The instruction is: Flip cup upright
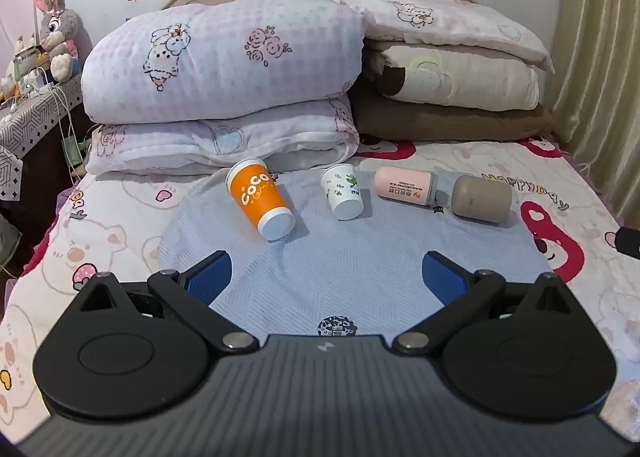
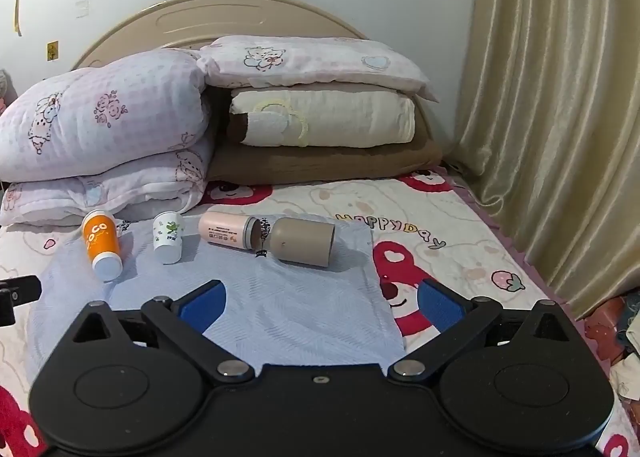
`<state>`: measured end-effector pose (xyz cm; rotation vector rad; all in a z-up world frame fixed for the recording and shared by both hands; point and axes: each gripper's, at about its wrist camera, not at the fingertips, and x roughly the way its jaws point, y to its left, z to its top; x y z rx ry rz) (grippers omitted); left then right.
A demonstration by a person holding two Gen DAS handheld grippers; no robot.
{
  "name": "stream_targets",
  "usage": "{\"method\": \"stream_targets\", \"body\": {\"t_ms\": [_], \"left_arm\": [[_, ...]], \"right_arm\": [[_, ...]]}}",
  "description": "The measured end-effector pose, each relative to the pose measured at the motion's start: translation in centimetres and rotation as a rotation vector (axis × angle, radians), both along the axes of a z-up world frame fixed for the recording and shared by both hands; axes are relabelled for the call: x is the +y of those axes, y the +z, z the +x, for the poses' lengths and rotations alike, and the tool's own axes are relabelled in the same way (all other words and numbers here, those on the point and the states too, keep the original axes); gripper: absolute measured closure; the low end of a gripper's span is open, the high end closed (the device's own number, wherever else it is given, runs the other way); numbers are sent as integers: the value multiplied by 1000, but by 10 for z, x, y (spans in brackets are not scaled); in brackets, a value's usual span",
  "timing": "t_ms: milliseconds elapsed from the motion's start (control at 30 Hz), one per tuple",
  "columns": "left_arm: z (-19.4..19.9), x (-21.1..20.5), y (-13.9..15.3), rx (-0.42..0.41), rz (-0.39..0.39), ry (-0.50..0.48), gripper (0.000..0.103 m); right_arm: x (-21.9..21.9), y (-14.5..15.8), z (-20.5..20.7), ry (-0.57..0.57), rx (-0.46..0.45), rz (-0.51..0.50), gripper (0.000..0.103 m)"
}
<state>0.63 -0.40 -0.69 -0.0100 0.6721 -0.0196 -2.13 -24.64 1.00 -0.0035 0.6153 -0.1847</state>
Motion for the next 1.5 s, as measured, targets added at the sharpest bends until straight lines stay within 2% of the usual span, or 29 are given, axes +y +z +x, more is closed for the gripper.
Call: {"method": "stream_targets", "body": {"t_ms": [1200, 1500], "left_arm": [[1, 2, -1, 2, 3, -10, 0], [2, 5, -4, 27, -41, -23, 0]], "right_arm": [[1, -4, 2, -23, 30, 4, 0], [3, -4, 3, -13, 39, 7, 0]]}}
